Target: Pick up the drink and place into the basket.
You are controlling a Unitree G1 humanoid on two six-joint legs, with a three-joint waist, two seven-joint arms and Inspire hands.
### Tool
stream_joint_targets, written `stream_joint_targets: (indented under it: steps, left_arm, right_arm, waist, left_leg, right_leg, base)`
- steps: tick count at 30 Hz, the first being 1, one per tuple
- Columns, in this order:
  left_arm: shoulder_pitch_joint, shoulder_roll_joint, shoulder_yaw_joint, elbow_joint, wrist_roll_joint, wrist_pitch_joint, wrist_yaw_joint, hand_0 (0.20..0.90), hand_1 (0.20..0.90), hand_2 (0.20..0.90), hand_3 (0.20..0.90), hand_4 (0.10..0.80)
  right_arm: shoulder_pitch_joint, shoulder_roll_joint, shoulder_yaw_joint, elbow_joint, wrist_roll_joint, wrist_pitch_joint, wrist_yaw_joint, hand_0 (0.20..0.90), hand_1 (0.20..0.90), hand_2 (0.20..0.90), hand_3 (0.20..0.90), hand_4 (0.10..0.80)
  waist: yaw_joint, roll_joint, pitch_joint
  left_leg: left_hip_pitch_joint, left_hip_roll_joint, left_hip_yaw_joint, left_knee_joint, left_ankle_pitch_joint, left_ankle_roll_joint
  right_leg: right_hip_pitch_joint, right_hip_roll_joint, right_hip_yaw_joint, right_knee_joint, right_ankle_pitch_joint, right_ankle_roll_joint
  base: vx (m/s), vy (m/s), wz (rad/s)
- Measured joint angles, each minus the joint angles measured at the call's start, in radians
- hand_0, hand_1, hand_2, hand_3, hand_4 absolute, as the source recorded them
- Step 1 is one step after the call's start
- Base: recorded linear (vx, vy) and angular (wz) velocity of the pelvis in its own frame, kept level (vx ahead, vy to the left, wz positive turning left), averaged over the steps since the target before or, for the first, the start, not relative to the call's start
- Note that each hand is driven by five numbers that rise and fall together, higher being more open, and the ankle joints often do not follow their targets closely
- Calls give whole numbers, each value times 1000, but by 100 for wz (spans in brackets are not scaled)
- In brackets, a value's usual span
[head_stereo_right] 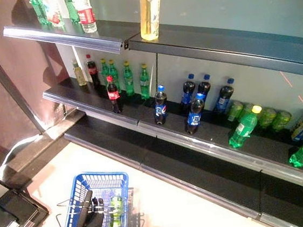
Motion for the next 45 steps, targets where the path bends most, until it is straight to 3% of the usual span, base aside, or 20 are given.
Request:
stream_joint_targets:
  steps: [4, 5, 7, 8, 9, 10, 11, 12, 15, 20, 24, 27, 30, 33, 34, 37, 38, 41, 43, 45]
  left_arm:
    - [-48, -11, 80, 4, -25, -23, 0, 300, 300, 300, 200, 100]
    - [-57, -11, 89, 8, -29, -22, 3, 300, 300, 300, 200, 100]
    - [-67, -9, 97, 8, -36, -19, 15, 300, 300, 300, 200, 100]
    - [-65, -18, 105, 8, -41, -19, 14, 300, 300, 300, 200, 100]
    - [-46, -41, 93, 5, -47, -24, 8, 300, 300, 300, 200, 100]
    - [-34, -62, 69, -31, -57, -29, -6, 300, 300, 300, 200, 100]
    - [-50, -28, 56, -51, -57, -22, -26, 300, 300, 300, 200, 100]
    - [-59, -22, 60, -24, -66, -21, -32, 300, 300, 300, 200, 100]
    - [-29, -53, 76, 30, -70, -21, -23, 300, 300, 300, 200, 100]
    - [-39, -53, 97, 28, -68, -24, -23, 300, 300, 300, 200, 100]
    - [-45, -30, 110, 25, -62, -24, -2, 300, 300, 300, 200, 100]
    - [-43, 4, 109, 22, -36, -13, -2, 300, 300, 300, 200, 100]
    - [-41, 22, 106, 21, -36, -14, -2, 300, 300, 300, 200, 100]
    - [-42, 28, 104, 21, -36, -14, -2, 300, 300, 300, 200, 100]
    - [-40, 30, 96, 21, -37, -20, 0, 300, 300, 300, 200, 100]
    - [-28, 27, 101, 23, -43, -33, 0, 300, 300, 300, 200, 100]
    - [-19, 22, 109, 23, -46, -39, 1, 300, 300, 300, 200, 100]
    - [12, 17, 113, 23, -45, -41, 2, 300, 300, 300, 200, 100]
    - [19, -6, 113, 23, -45, -40, 7, 300, 300, 300, 200, 100]
    - [-7, -12, 137, 26, -52, -44, 21, 300, 300, 300, 200, 100]
  right_arm:
    - [-46, 12, 3, 11, 0, -2, 18, 900, 900, 900, 900, 800]
    - [-50, 12, 4, 14, 0, -4, 19, 900, 900, 900, 900, 800]
    - [-54, 10, 12, 25, -1, -13, 19, 900, 900, 900, 900, 800]
    - [-54, -9, 28, 31, -1, -24, 17, 900, 900, 900, 900, 800]
    - [-70, -32, 29, 43, -4, -26, 21, 900, 900, 900, 900, 800]
    - [-64, -58, 19, 56, -8, -12, 28, 900, 900, 900, 900, 800]
    - [-63, -26, 15, 70, -13, -3, 24, 900, 900, 900, 900, 800]
    - [-73, -18, 0, 78, -28, 4, 34, 900, 900, 900, 900, 800]
    - [-73, -32, -2, 68, -40, -11, 33, 900, 900, 900, 900, 800]
    - [-61, -28, -23, 75, -70, -31, 34, 900, 900, 900, 900, 800]
    - [-53, -15, -28, 31, -75, -64, 24, 900, 900, 900, 900, 800]
    - [-36, -3, -44, 5, -64, -65, 17, 900, 900, 900, 900, 800]
    - [-46, -2, -26, -12, -51, -64, 6, 900, 900, 900, 900, 800]
    - [-46, 1, -23, -13, -36, -64, 4, 900, 900, 900, 900, 800]
    - [-47, 2, -23, -12, -2, -63, 0, 900, 900, 900, 900, 800]
    - [-48, -8, -20, -28, 14, -62, -5, 900, 900, 900, 900, 800]
    - [-42, -2, -21, -41, 26, -61, -9, 900, 900, 900, 900, 800]
    - [-13, 20, -23, -15, 34, -38, -9, 900, 900, 900, 900, 800]
    - [20, 24, -28, -5, 35, -24, -2, 900, 900, 900, 900, 800]
    - [12, 36, -29, 1, 29, -17, 0, 900, 900, 900, 900, 800]
  waist:
    - [38, -50, 83]
    - [41, -49, 102]
    - [62, -77, 118]
    - [59, -59, 121]
    - [80, 3, 106]
    - [82, 92, 90]
    - [85, 22, 102]
    - [73, 15, 127]
    - [78, 14, 107]
    - [82, -3, 113]
    - [70, -21, 105]
    - [57, -43, 88]
    - [48, -31, 84]
    - [48, -32, 84]
    - [44, -17, 93]
    - [29, 1, 100]
    - [20, 1, 105]
    - [19, -21, 97]
    - [27, -9, 98]
    - [29, -41, 104]
  left_leg:
    - [-194, -12, -62, 416, -58, -58]
    - [-251, -21, -88, 509, -37, -90]
    - [-329, -49, -131, 634, 25, -103]
    - [-339, -70, -134, 623, 53, -71]
    - [-333, -18, -130, 500, 23, -54]
    - [-321, 78, -130, 331, -64, -37]
    - [-321, 26, -120, 324, -46, -65]
    - [-309, 37, -110, 312, -24, -67]
    - [-294, 51, -133, 185, 24, -66]
    - [-219, -4, -125, 35, 121, -27]
    - [-156, -50, -69, 3, 141, 32]
    - [-121, -101, -64, -8, 115, 81]
    - [-111, -97, -75, -26, 110, 87]
    - [-109, -97, -77, -29, 111, 87]
    - [-89, -95, -76, -41, 105, 94]
    - [-77, -87, -70, -26, 58, 109]
    - [-54, -88, -58, -32, 47, 96]
    - [-17, -100, -42, -9, -5, 70]
    - [-13, -69, -49, 116, -81, 10]
    - [-194, -83, -50, 459, -80, -64]
  right_leg:
    - [-88, 15, -8, 191, -90, -52]
    - [-89, 19, 0, 196, -96, -55]
    - [-90, 1, 14, 182, -86, -72]
    - [-75, -1, 10, 117, -87, -70]
    - [-93, 65, 0, 216, -125, -65]
    - [-179, 142, -59, 551, -227, -100]
    - [-123, 86, 17, 549, -366, -95]
    - [-49, 99, 70, 471, -380, -101]
    - [8, 105, 162, 329, -315, -92]
    - [127, 35, 194, 226, -322, -36]
    - [35, -41, 36, 500, -348, 12]
    - [-57, -115, -10, 718, -331, 30]
    - [-102, -67, -18, 662, -355, 55]
    - [-107, -60, -18, 633, -359, 49]
    - [-158, -26, -58, 510, -355, 24]
    - [-252, -14, -73, 424, -261, 13]
    - [-301, -22, -131, 392, -199, 43]
    - [-285, -51, -164, 365, -147, 12]
    - [-227, -12, -168, 312, -115, -49]
    - [-175, -2, -154, 212, -111, -57]
  base:
    - [-1, -119, -5]
    - [30, -15, 2]
    - [209, 72, -17]
    - [504, 212, -47]
    - [639, 314, -35]
    - [376, 229, 7]
    - [408, 269, 50]
    - [354, 254, 53]
    - [352, 281, -8]
    - [381, 323, -2]
    - [243, 292, -29]
    - [278, 210, 11]
    - [252, 55, -3]
    - [58, 7, 4]
    - [382, 0, 9]
    - [410, -21, -13]
    - [181, -32, -7]
    - [287, -62, 13]
    - [314, -98, 31]
    - [196, -13, 14]
